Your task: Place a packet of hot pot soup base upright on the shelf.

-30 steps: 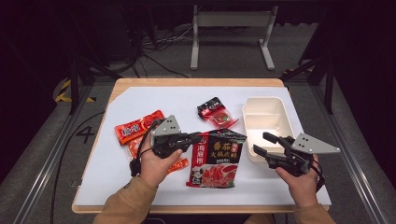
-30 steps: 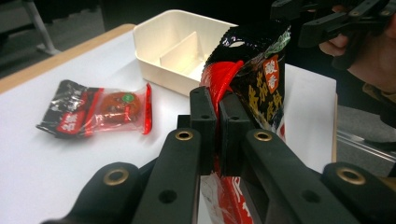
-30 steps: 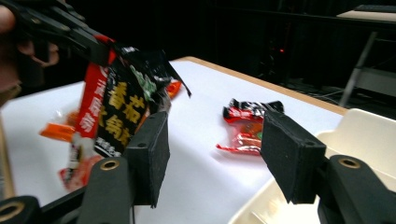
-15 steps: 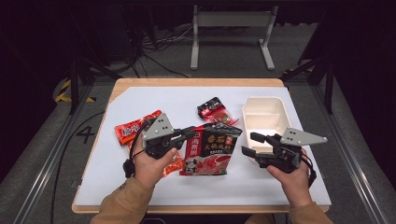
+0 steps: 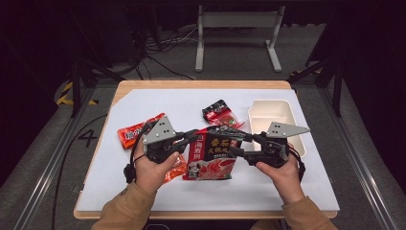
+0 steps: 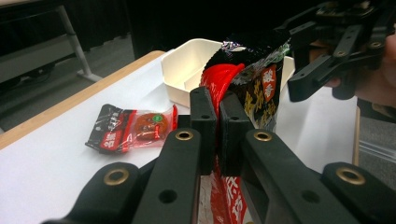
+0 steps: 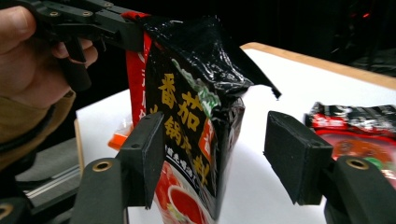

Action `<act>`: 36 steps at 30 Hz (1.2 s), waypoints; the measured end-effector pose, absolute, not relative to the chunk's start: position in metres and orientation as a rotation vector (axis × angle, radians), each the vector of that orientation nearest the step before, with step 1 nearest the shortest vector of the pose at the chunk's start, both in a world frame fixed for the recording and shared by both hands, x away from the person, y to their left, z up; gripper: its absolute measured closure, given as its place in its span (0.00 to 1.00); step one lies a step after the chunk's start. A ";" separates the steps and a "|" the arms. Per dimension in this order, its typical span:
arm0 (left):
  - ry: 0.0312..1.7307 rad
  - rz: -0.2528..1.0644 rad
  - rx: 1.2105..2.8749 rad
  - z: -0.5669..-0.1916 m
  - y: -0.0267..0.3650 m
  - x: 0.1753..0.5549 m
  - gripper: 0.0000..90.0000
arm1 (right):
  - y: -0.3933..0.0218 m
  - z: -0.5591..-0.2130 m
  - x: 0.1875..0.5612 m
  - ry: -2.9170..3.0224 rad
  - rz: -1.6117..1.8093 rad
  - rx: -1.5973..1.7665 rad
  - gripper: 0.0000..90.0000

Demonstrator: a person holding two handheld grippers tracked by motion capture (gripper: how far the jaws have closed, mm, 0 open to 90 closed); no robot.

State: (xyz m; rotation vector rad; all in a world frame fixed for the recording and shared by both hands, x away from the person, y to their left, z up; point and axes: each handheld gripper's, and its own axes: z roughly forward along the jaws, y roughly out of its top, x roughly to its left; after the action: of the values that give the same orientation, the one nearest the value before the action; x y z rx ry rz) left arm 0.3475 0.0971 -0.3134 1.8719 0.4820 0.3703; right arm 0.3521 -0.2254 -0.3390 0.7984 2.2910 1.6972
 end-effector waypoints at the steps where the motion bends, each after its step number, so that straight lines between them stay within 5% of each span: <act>1: 0.482 0.370 1.870 -0.314 0.097 0.347 0.97 | -0.224 -0.340 0.354 2.300 1.709 0.800 0.43; 21: 0.479 0.357 1.870 -0.316 0.095 0.346 0.97 | -0.204 -0.349 0.374 2.438 1.808 0.766 0.51; 26: 0.480 0.357 1.866 -0.315 0.097 0.344 0.97 | -0.203 -0.349 0.377 2.456 1.800 0.739 0.67; 36: 0.495 0.358 1.866 -0.316 0.100 0.342 0.97 | -0.202 -0.345 0.377 2.481 1.747 0.688 0.82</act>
State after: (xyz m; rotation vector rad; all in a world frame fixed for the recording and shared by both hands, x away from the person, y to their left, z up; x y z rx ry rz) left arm 0.3424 0.0995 -0.3159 1.8656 0.4945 0.3583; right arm 0.3775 -0.2016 -0.3446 0.6876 2.4813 1.7471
